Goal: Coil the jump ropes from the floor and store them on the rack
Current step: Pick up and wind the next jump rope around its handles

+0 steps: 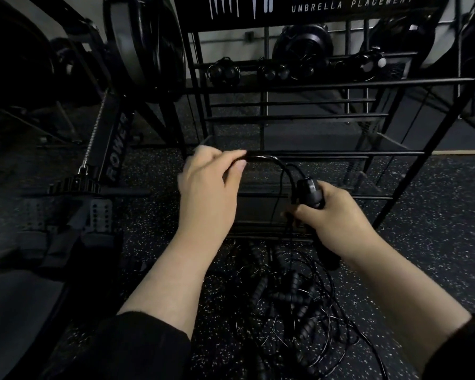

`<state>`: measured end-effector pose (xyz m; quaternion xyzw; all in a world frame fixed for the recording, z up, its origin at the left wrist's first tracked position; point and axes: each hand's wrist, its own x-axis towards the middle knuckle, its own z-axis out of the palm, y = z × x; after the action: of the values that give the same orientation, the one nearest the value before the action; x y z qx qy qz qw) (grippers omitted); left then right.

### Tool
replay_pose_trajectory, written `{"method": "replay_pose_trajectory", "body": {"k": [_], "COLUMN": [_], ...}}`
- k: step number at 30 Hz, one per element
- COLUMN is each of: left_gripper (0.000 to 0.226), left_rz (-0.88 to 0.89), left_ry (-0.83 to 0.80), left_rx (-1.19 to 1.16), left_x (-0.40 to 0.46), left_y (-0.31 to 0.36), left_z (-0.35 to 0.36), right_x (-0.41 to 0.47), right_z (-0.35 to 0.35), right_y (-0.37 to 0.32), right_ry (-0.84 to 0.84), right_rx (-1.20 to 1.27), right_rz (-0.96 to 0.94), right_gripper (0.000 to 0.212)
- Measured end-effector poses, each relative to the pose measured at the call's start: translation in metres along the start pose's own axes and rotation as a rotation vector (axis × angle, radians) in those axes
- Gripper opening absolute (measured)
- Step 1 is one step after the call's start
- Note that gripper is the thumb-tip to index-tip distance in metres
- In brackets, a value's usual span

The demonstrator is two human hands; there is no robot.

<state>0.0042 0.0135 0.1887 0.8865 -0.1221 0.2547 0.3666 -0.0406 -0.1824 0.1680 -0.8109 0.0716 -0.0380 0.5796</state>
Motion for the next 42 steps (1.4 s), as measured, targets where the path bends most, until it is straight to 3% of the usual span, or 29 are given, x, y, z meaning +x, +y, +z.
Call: {"method": "replay_pose_trajectory", "body": {"k": [2, 4, 5, 10, 13, 17, 20, 22, 29, 32, 37, 42], "left_gripper": [0.019, 0.007, 0.014, 0.043, 0.038, 0.039, 0.015, 0.013, 0.020, 0.020, 0.019, 0.019], "left_rz": [-0.081, -0.085, -0.084, -0.278, -0.252, -0.235, -0.185, -0.165, -0.352, -0.412, -0.448, -0.468], "left_ry": [0.090, 0.093, 0.035, -0.750, -0.930, -0.866, -0.772, -0.693, -0.318, -0.283, -0.258, -0.213], "left_rx": [0.160, 0.071, 0.004, -0.253, -0.232, -0.211, -0.210, -0.228, -0.592, -0.741, -0.973, -0.958], "left_x": [0.000, -0.002, -0.003, -0.013, -0.023, -0.024, -0.023, -0.023, -0.008, -0.005, -0.003, 0.002], "left_y": [-0.004, 0.002, 0.006, 0.014, 0.008, 0.008, 0.009, 0.011, 0.019, 0.022, 0.029, 0.023], "left_z": [0.000, -0.002, -0.001, 0.013, 0.024, 0.033, 0.034, 0.033, 0.015, 0.007, 0.001, -0.006], "right_x": [0.000, -0.001, -0.002, -0.002, -0.003, -0.004, -0.003, -0.001, 0.004, 0.004, -0.001, 0.001], "right_z": [-0.002, -0.004, -0.003, -0.007, -0.011, -0.017, -0.018, -0.020, -0.027, -0.015, 0.011, 0.015], "right_y": [-0.001, -0.005, -0.007, -0.015, -0.020, -0.025, -0.027, -0.028, -0.011, 0.002, 0.005, 0.007], "right_ry": [0.004, -0.012, -0.023, -0.022, -0.011, -0.002, -0.005, 0.023, 0.060, 0.008, -0.206, -0.060], "right_rx": [0.048, 0.110, 0.157, 0.355, 0.430, 0.493, 0.523, 0.543, 0.296, 0.089, 0.039, -0.096], "right_rz": [0.000, 0.005, 0.013, 0.044, 0.049, 0.031, 0.013, 0.010, 0.053, 0.065, -0.005, -0.059], "right_gripper": [0.009, 0.008, 0.008, 0.008, 0.010, 0.009, 0.007, 0.010, 0.012, 0.016, 0.025, 0.018]}}
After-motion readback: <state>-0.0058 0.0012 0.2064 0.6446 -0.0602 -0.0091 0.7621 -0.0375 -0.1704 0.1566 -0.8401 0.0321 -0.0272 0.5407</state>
